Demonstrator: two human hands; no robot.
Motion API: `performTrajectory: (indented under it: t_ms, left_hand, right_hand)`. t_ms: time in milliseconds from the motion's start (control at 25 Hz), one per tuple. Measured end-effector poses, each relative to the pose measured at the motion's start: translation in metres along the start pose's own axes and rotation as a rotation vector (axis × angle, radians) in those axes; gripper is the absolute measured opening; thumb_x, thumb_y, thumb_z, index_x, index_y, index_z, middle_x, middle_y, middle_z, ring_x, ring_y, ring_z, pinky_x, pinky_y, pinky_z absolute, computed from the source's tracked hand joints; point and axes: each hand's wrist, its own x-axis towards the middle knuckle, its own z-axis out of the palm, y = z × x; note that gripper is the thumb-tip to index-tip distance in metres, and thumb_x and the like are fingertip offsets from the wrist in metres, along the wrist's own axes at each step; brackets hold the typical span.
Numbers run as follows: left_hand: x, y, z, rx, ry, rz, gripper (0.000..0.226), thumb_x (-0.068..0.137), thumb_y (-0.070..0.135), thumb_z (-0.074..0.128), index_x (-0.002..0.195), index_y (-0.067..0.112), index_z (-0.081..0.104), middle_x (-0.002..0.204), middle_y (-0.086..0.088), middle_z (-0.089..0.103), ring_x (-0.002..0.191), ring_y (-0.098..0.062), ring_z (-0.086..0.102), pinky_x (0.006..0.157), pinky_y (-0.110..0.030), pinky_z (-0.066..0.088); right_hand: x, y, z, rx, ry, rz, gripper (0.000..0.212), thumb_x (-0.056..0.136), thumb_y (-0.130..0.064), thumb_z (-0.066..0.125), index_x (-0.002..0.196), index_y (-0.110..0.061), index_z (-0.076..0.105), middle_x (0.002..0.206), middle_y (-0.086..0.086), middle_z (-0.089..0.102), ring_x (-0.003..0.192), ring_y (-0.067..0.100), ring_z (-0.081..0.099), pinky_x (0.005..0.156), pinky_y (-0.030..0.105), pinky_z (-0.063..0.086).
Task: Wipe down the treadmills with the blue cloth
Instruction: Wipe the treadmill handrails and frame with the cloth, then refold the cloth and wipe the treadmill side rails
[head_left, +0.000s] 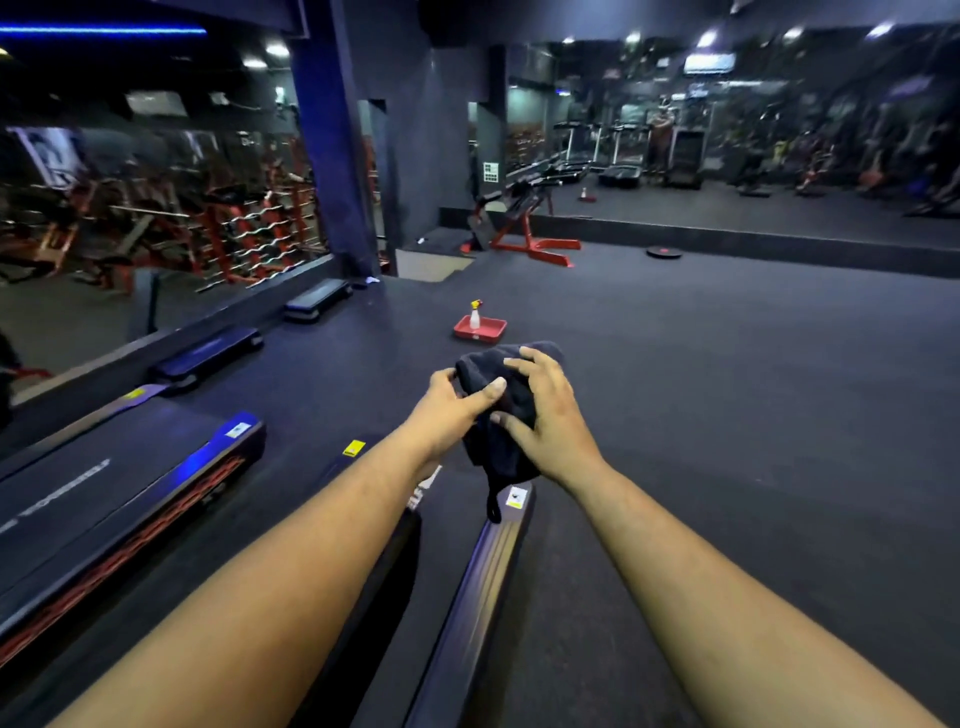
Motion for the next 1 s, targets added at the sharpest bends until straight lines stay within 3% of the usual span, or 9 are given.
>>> performTrajectory:
  t_ms: [120,200,320,400,560,680,760,840,1000]
  left_hand:
    - [0.066,0.004,0.03,-0.052,-0.022,0.022,0.049,0.077,0.036,0.082,0.117,0.014,0.063,0.105,-0.003,0.076,0.098,-0.017,0.072,0.076,-0.032,0.055]
    - [0.116,0.007,0.053,-0.096,0.026,0.014,0.03,0.082,0.021,0.077,0.109,0.012,0.067,0.097,-0.005,0.077,0.095,-0.023,0.073,0.077,-0.037,0.058]
    - [0.183,0.015,0.076,-0.144,0.144,-0.037,0.025,0.084,0.02,0.067,0.109,0.021,0.063,0.103,-0.006,0.074,0.097,-0.024,0.07,0.086,-0.042,0.057]
    - [0.217,0.017,0.083,-0.181,0.19,-0.05,0.027,0.084,0.021,0.062,0.111,0.027,0.061,0.106,-0.005,0.073,0.1,-0.023,0.068,0.089,-0.045,0.056]
    - [0.282,0.009,0.072,-0.309,0.235,-0.044,0.035,0.085,0.02,0.06,0.119,0.031,0.062,0.115,-0.002,0.071,0.108,-0.022,0.067,0.095,-0.045,0.054]
    - [0.324,-0.005,0.053,-0.24,0.284,-0.005,0.026,0.087,0.019,0.059,0.11,0.031,0.064,0.126,-0.002,0.063,0.112,-0.021,0.064,0.1,-0.046,0.051]
    - [0.35,-0.017,0.034,-0.149,0.334,0.012,0.018,0.089,0.016,0.06,0.102,0.027,0.064,0.118,-0.007,0.066,0.109,-0.027,0.064,0.099,-0.048,0.05]
    - [0.379,-0.036,0.001,-0.104,0.44,0.043,0.013,0.088,0.018,0.062,0.099,0.024,0.063,0.105,-0.006,0.07,0.101,-0.025,0.066,0.096,-0.049,0.052]
    - [0.406,-0.054,-0.062,-0.133,0.68,0.045,0.019,0.089,0.018,0.065,0.105,0.025,0.059,0.104,0.0,0.07,0.102,-0.021,0.066,0.091,-0.041,0.053]
  right_hand:
    - [0.037,0.057,-0.013,0.001,-0.03,-0.043,0.075,0.081,-0.027,0.081,0.144,-0.023,0.041,0.159,-0.007,0.025,0.148,0.008,0.02,0.119,0.022,0.021]
    - [0.069,0.106,-0.02,0.029,-0.073,-0.047,0.08,0.078,-0.03,0.083,0.145,-0.024,0.04,0.161,-0.007,0.02,0.148,0.007,0.018,0.119,0.025,0.022]
    - [0.117,0.172,-0.028,0.146,-0.06,0.065,0.085,0.078,-0.038,0.082,0.148,-0.03,0.034,0.161,-0.01,0.013,0.149,0.008,0.018,0.119,0.03,0.026]
    - [0.149,0.203,-0.029,0.314,-0.053,0.238,0.09,0.083,-0.041,0.077,0.154,-0.033,0.021,0.163,-0.008,0.012,0.149,0.01,0.019,0.118,0.038,0.03]
    - [0.221,0.252,-0.013,0.572,-0.313,0.574,0.1,0.09,-0.053,0.064,0.157,-0.029,-0.007,0.154,-0.009,0.037,0.141,0.009,0.035,0.108,0.029,0.029]
    - [0.272,0.282,0.031,0.613,-0.418,0.581,0.105,0.082,-0.055,0.072,0.158,-0.027,0.004,0.154,-0.009,0.038,0.137,0.011,0.041,0.115,0.037,0.035]
    - [0.304,0.291,0.063,0.635,-0.426,0.536,0.083,0.084,-0.04,0.075,0.153,-0.025,0.031,0.146,-0.008,0.048,0.131,0.014,0.05,0.106,0.036,0.045]
    - [0.338,0.291,0.1,0.66,-0.399,0.466,0.05,0.083,-0.029,0.077,0.129,-0.026,0.057,0.129,0.0,0.065,0.117,0.017,0.063,0.096,0.039,0.054]
    - [0.396,0.262,0.159,0.716,-0.411,0.339,0.026,0.084,-0.016,0.076,0.106,-0.019,0.063,0.108,0.006,0.071,0.1,0.018,0.069,0.087,0.042,0.059]
